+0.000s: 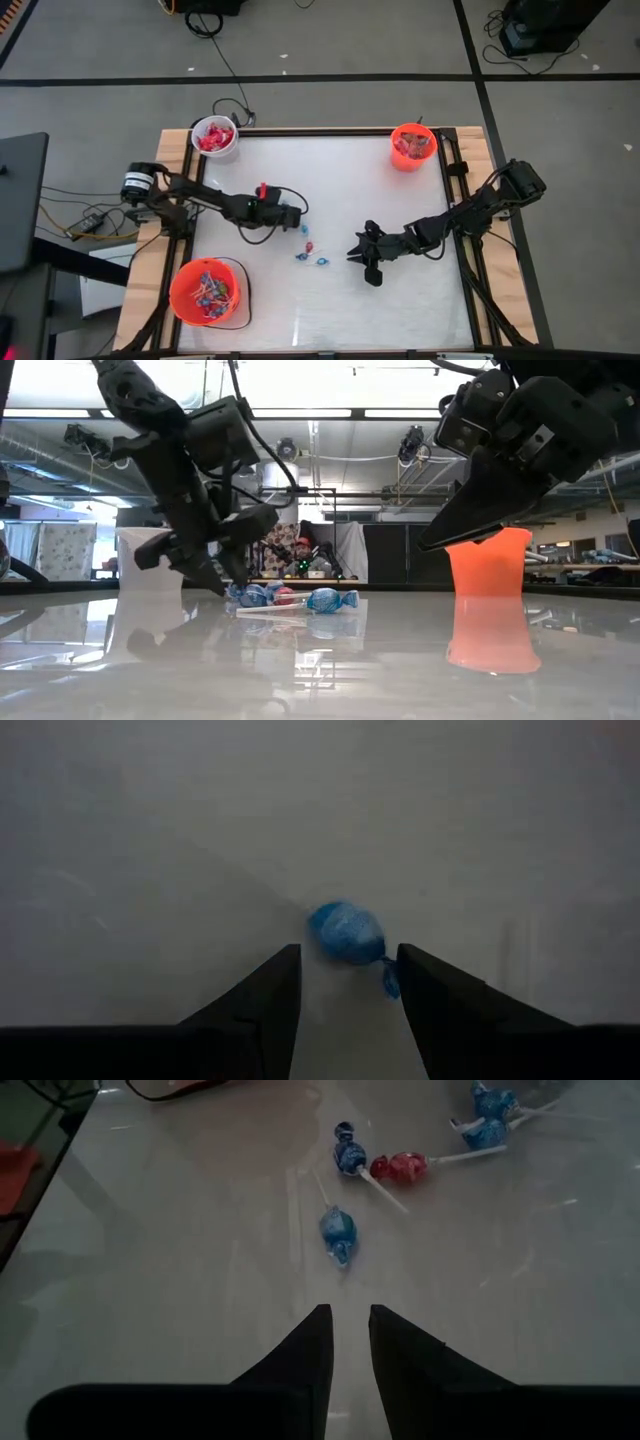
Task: Sort candy by brand, put in halloween buckets
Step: Put the blue lollipop into the bottom orange bucket
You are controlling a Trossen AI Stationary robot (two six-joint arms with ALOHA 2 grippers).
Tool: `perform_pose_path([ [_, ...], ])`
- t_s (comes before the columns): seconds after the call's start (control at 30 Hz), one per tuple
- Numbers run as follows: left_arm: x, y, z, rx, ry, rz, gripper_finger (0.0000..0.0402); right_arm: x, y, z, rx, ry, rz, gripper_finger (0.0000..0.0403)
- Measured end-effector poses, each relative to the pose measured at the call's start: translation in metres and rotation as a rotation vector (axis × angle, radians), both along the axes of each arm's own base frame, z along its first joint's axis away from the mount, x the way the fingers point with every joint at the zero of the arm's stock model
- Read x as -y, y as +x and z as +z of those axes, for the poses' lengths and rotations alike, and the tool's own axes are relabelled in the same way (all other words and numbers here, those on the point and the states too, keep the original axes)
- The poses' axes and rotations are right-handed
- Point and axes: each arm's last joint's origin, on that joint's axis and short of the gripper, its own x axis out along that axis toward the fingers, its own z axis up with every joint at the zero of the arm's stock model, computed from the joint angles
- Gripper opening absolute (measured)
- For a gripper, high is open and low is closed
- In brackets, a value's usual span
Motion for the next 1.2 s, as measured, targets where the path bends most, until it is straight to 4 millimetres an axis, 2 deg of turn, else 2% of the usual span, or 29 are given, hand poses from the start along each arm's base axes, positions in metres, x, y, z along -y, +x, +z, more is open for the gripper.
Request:
perform_pose_path([
  [0.43,-0.007,0.007,-0.008,0.009,0.029,0.001,0.0172,0.000,0.000,0.000,0.002,0.002,0.010,0.0083],
  [0.6,-0.013,0.006,-0.009,-0.062,0.072,-0.083,0.0172,0.000,0.000,0.000,0.001,0.002,0.010,0.0083],
  [0.73,-0.018,0.007,-0.011,-0.065,0.080,-0.069,0.0167,0.000,0.000,0.000,0.001,0.002,0.010,0.0083],
  [0.9,-0.022,0.008,-0.017,-0.099,0.098,-0.082,0.0128,0.000,0.000,0.000,0.000,0.001,0.010,0.0083],
  [1.2,-0.022,0.008,-0.021,-0.165,0.129,-0.153,0.0013,0.001,0.000,0.000,0.010,-0.024,-0.014,0.0083],
])
